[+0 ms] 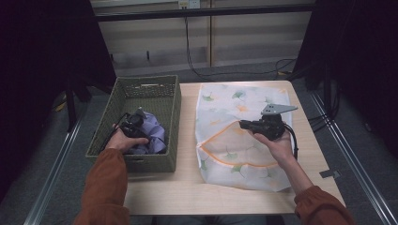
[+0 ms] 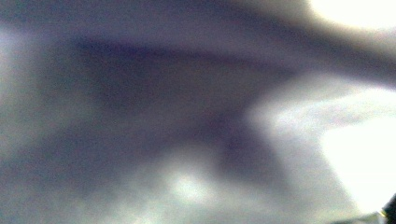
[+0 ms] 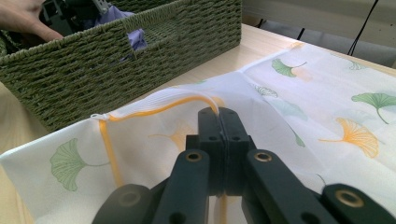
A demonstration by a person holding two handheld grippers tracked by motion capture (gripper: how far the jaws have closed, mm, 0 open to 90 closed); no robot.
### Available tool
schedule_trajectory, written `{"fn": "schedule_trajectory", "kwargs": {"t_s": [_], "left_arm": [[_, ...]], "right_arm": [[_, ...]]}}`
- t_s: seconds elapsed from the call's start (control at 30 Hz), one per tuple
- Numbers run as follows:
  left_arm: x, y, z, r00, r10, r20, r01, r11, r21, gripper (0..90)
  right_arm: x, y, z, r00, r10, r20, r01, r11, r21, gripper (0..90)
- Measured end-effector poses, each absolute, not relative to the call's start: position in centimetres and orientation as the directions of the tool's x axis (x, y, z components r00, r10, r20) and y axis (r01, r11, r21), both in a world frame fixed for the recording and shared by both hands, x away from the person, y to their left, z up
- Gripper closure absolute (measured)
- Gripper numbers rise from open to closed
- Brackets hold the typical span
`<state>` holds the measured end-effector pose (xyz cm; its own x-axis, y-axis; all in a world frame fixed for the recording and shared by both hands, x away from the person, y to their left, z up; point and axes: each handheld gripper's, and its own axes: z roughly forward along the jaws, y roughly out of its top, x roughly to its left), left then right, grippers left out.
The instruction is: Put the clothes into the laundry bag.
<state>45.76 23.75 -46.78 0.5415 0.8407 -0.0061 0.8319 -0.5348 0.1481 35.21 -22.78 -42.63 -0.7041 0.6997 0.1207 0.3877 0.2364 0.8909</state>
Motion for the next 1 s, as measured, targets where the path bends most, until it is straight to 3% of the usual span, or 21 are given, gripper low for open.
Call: {"fn": "schedule_trajectory", "kwargs": {"t_s": [0.07, 0.1, 0.13, 0.2, 0.37, 0.43, 0.5, 1.0], "left_arm": [[45.8, 23.8, -46.7, 0.535, 0.845, -0.013, 0.837, -0.527, 0.148, 15.5], [45.8, 23.8, -46.6, 0.528, 0.849, -0.022, 0.841, -0.52, 0.148, 23.1], [45.8, 24.0, -46.4, 0.534, 0.845, -0.02, 0.837, -0.526, 0.149, 23.1], [45.8, 24.0, -46.3, 0.527, 0.85, -0.014, 0.841, -0.519, 0.152, 32.5], [45.8, 24.0, -46.0, 0.502, 0.865, -0.003, 0.855, -0.496, 0.151, 43.5], [45.8, 24.1, -45.9, 0.511, 0.859, -0.015, 0.849, -0.502, 0.165, 59.7], [45.8, 24.2, -45.8, 0.511, 0.859, -0.012, 0.849, -0.503, 0.163, 67.9], [45.5, 24.1, -45.4, 0.52, 0.854, -0.018, 0.842, -0.509, 0.178, 79.1]], "right_arm": [[35.2, -22.8, -42.6, -0.705, 0.699, 0.122, 0.388, 0.236, 0.891, 90.0], [35.2, -22.7, -42.6, -0.709, 0.695, 0.118, 0.384, 0.241, 0.891, 90.0], [35.2, -22.7, -42.6, -0.709, 0.695, 0.118, 0.384, 0.241, 0.891, 90.0], [35.2, -22.7, -42.6, -0.71, 0.695, 0.114, 0.381, 0.243, 0.892, 90.0], [35.2, -22.7, -42.6, -0.705, 0.7, 0.114, 0.386, 0.243, 0.89, 90.0], [35.2, -22.6, -42.6, -0.706, 0.699, 0.118, 0.389, 0.243, 0.889, 90.0], [35.2, -22.6, -42.7, -0.706, 0.699, 0.116, 0.388, 0.245, 0.888, 90.0], [35.3, -22.6, -42.8, -0.708, 0.695, 0.12, 0.388, 0.241, 0.889, 90.0]]}}
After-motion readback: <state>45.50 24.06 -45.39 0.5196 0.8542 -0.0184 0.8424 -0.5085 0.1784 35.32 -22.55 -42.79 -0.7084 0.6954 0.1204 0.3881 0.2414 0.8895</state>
